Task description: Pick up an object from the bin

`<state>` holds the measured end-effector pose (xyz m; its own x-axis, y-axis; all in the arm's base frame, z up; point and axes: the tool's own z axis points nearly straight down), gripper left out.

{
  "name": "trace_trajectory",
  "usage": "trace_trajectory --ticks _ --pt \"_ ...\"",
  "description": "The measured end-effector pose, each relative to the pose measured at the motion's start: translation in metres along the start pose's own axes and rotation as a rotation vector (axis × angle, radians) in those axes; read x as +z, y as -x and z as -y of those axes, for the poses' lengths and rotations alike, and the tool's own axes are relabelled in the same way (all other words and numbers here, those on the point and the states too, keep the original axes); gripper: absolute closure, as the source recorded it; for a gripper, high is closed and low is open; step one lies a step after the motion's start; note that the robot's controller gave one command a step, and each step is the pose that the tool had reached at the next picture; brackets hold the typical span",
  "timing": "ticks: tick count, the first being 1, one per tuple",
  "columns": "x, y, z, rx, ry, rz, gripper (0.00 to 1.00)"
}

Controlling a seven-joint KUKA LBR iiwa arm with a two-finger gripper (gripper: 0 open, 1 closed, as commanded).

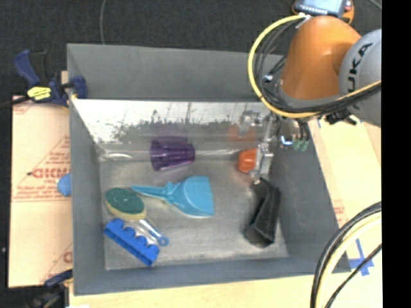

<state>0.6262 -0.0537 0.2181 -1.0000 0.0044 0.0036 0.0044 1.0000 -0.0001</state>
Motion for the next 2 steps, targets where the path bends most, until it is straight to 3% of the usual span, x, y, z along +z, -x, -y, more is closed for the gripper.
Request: trace_trajectory --ticks 1,2 --pt "-0.005 0.001 0.000 -0.002 -0.001 0.009 0.00" --pt "0.122 0.022 0.060 -0.187 -0.004 0.013 0.00"
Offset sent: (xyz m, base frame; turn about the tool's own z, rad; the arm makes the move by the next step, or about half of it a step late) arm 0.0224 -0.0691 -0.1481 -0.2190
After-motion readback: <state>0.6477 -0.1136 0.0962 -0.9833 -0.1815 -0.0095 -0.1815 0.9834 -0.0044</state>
